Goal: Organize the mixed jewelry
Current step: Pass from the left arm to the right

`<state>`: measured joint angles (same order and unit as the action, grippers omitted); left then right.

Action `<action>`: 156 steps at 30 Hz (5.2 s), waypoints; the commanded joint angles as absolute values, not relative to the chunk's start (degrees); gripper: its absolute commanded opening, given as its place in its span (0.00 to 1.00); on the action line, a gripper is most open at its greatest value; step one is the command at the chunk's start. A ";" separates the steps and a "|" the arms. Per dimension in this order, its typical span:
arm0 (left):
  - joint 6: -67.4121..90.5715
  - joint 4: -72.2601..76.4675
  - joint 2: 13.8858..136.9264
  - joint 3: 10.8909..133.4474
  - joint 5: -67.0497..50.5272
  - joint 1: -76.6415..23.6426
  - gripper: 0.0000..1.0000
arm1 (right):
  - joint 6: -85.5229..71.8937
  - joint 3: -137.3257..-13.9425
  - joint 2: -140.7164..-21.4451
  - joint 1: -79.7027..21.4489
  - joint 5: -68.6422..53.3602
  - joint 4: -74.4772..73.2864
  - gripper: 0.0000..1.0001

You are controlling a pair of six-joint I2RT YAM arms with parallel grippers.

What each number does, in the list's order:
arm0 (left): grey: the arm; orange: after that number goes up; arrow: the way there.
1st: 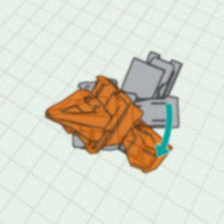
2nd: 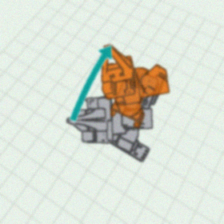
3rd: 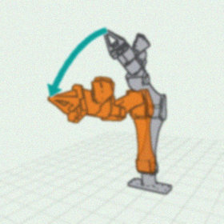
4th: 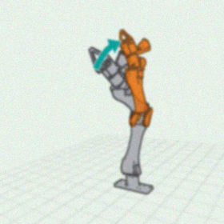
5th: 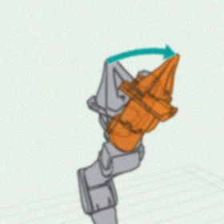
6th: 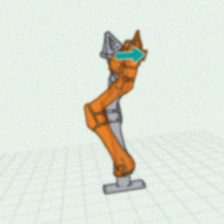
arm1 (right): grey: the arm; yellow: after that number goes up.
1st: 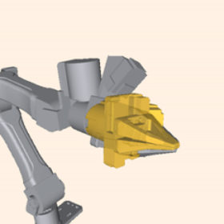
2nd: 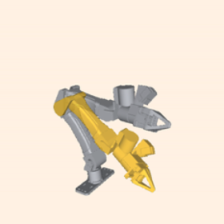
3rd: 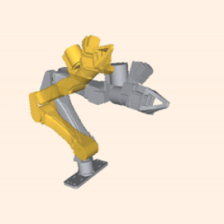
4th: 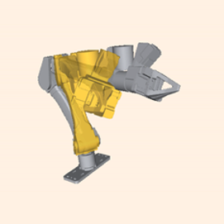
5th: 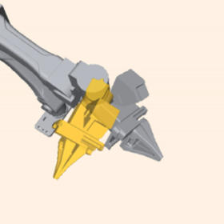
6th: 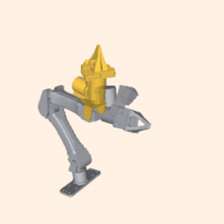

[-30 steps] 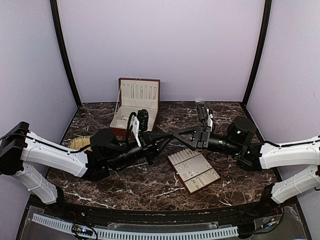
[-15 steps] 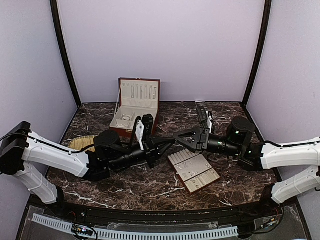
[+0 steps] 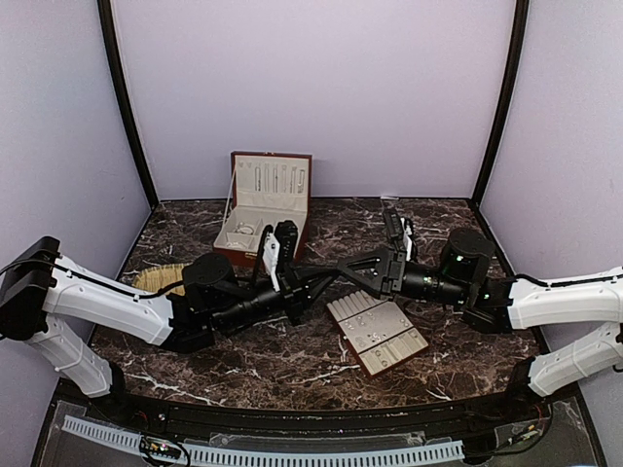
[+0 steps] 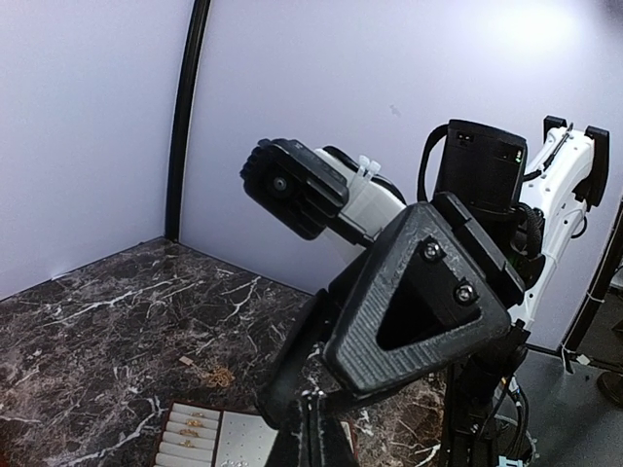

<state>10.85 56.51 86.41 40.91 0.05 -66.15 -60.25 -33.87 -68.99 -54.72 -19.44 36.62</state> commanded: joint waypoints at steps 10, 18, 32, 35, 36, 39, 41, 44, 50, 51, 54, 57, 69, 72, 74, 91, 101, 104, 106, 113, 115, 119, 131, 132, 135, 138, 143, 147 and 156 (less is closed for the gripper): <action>7.98 56.59 86.82 41.70 1.56 -66.60 0.00 | -60.03 -35.84 -68.03 -55.11 -18.91 35.86 0.34; 4.11 55.65 87.85 41.92 3.92 -67.75 0.00 | -60.47 -37.29 -68.86 -55.06 -18.72 33.69 0.38; 0.35 57.56 88.13 41.34 8.86 -69.34 0.00 | -61.20 -37.53 -69.24 -55.10 -16.50 29.30 0.38; 0.35 57.73 88.11 41.31 9.59 -69.43 0.00 | -61.58 -37.45 -69.52 -55.02 -17.06 29.74 0.38; -1.00 57.73 88.23 41.23 9.85 -69.43 0.00 | -61.60 -37.46 -69.49 -55.02 -17.13 29.79 0.38; -1.65 57.79 88.37 41.22 10.35 -69.43 0.00 | -61.61 -37.49 -69.37 -55.09 -17.27 29.82 0.35; -1.75 57.91 88.47 41.22 10.48 -69.43 0.00 | -61.64 -37.61 -69.42 -55.11 -17.46 29.80 0.33; -1.79 58.23 88.73 41.22 10.54 -69.43 0.00 | -61.70 -37.70 -69.52 -55.06 -17.72 29.79 0.30; -1.84 59.33 88.60 40.72 10.81 -69.43 0.00 | -61.96 -37.53 -70.19 -55.02 -17.92 30.09 0.29; -1.75 59.59 88.51 40.58 10.81 -69.43 0.00 | -62.08 -37.46 -70.33 -55.02 -18.01 30.21 0.29; -1.29 60.25 88.20 40.28 10.58 -69.43 0.00 | -62.56 -37.32 -70.93 -55.02 -18.41 31.10 0.31; -1.06 60.36 88.24 40.17 10.46 -69.43 0.00 | -62.88 -37.20 -71.03 -55.02 -18.88 32.09 0.31; -0.88 60.82 88.59 39.81 10.72 -69.43 0.00 | -63.35 -36.76 -70.20 -55.07 -18.63 32.26 0.23; -0.79 60.79 88.59 39.75 10.48 -69.43 0.00 | -63.36 -36.68 -70.19 -55.02 -18.55 32.26 0.21; -0.79 60.88 88.66 39.73 10.24 -69.43 0.00 | -63.35 -36.65 -70.19 -55.02 -18.42 32.28 0.20; -2.50 58.93 89.88 40.75 10.15 -69.60 0.00 | -62.84 -37.44 -70.24 -55.02 -17.68 29.55 0.31; -4.13 56.78 91.05 42.00 12.17 -70.14 0.00 | -62.77 -37.45 -70.13 -55.02 -17.63 29.09 0.27; -4.13 56.70 91.14 42.09 12.60 -70.21 0.00 | -62.78 -37.45 -70.29 -55.02 -17.61 28.86 0.26; -4.13 56.45 91.14 42.27 12.86 -70.22 0.00 | -62.67 -37.44 -70.31 -54.98 -17.69 28.57 0.25; -4.26 56.04 91.12 42.41 13.13 -70.31 0.00 | -62.45 -37.44 -70.30 -55.02 -17.39 28.01 0.22; -4.31 55.98 91.14 42.45 13.10 -70.38 0.00 | -62.40 -37.52 -70.32 -55.02 -17.27 27.82 0.22; -4.31 55.92 91.26 42.54 13.23 -70.40 0.00 | -62.32 -37.44 -70.27 -55.00 -17.27 27.60 0.20; -4.14 54.96 91.57 43.15 14.32 -70.55 0.00 | -63.02 -36.93 -70.19 -55.02 -16.03 27.30 0.14; -4.13 54.93 91.58 43.15 14.33 -70.57 0.00 | -63.02 -36.86 -70.22 -55.02 -15.88 27.33 0.13; -3.96 54.69 91.42 43.08 14.42 -70.57 0.03 | -63.10 -36.72 -69.84 -54.93 -15.29 27.38 0.13; -3.78 54.58 91.17 42.75 14.42 -70.57 0.13 | -63.28 -36.36 -69.38 -54.61 -14.84 27.49 0.13; -3.29 54.02 90.73 41.96 14.38 -70.55 0.26 | -63.79 -35.48 -68.67 -53.98 -14.47 28.29 0.12; -2.30 53.59 90.23 41.19 14.58 -70.56 0.33 | -63.90 -34.90 -68.38 -53.55 -14.26 28.37 0.12; 3.62 51.55 86.63 37.45 15.88 -70.22 0.33 | -61.42 -32.20 -67.68 -52.07 -11.92 25.36 0.11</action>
